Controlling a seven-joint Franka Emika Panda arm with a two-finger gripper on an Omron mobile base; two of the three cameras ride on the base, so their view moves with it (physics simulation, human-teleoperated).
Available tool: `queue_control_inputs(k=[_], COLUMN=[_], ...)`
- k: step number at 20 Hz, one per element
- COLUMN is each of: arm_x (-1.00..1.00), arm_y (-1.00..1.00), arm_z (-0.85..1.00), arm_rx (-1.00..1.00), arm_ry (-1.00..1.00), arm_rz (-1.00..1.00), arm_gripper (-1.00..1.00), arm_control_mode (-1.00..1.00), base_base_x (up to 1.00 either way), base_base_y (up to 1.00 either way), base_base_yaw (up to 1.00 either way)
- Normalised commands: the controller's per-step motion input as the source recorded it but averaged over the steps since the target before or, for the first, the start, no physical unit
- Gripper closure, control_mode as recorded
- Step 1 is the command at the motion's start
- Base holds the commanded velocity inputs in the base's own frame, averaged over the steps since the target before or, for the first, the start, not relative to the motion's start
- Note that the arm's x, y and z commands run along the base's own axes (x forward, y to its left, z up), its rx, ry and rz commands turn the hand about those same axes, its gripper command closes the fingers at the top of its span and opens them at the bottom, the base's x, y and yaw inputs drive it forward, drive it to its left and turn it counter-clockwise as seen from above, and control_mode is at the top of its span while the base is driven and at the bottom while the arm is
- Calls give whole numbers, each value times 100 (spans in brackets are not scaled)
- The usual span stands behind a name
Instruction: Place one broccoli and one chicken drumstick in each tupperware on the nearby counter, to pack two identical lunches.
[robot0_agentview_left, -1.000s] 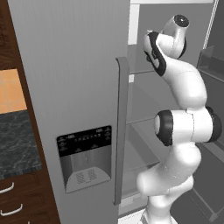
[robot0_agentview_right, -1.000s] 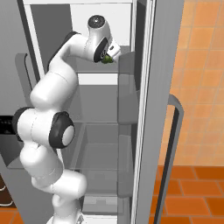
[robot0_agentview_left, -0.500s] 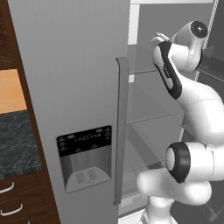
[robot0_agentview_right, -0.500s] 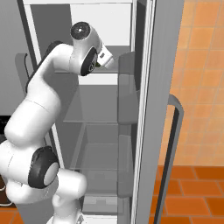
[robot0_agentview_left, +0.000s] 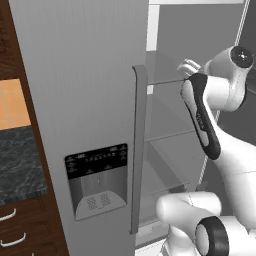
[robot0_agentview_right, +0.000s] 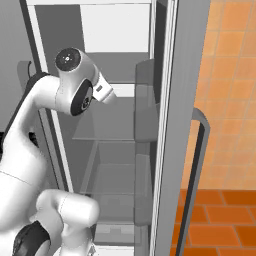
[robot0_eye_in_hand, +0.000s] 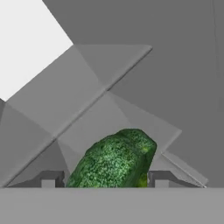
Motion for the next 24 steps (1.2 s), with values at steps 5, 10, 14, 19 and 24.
queue_control_inputs(k=[5,10,14,19,24], arm_x=[-100,0,0,0,0], arm_y=[12,0,0,0,0], arm_z=[-67,0,0,0,0], arm_rx=[0,0,0,0,0], arm_ry=[6,0,0,0,0], arm_rz=[0,0,0,0,0], arm_gripper=[100,100,100,100,100], arm_control_mode=[-100,100,100,100,100], base_base_x=[0,-100,-94,-36,1], base_base_y=[0,30,92,100,100], base_base_yaw=[0,3,17,23,18])
